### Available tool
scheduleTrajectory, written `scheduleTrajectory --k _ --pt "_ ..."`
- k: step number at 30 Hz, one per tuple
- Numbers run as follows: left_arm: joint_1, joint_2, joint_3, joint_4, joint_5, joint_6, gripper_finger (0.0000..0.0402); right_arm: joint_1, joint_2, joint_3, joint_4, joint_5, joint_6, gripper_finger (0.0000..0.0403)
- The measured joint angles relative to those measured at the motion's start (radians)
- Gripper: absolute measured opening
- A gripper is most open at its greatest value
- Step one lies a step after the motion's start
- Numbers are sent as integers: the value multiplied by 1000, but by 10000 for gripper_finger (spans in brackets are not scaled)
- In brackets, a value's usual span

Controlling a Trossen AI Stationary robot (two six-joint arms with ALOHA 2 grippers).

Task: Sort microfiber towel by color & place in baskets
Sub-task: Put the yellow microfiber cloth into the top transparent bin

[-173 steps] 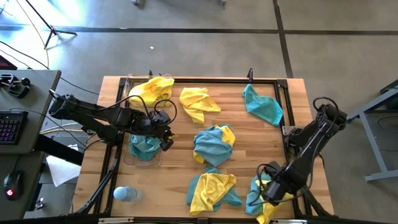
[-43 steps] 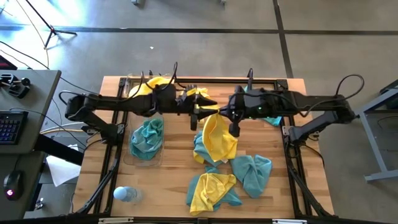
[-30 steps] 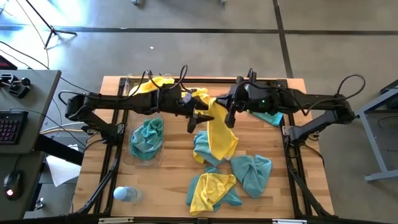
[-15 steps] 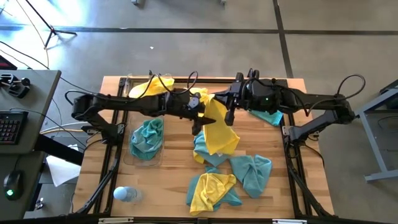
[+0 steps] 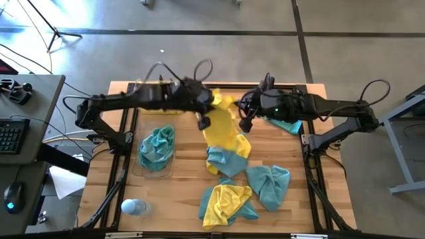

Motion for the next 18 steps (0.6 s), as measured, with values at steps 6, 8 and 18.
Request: scheduleTrajectory --k 6,8,18 --pt "87 -3 217 -286 -115 149 1 0 25 0 -227 2 204 61" --pt "134 -3 259 -366 -155 168 1 0 42 0 -280 26 255 83" --pt "385 -1 312 -607 -237 229 0 0 143 -96 -399 118 375 129"
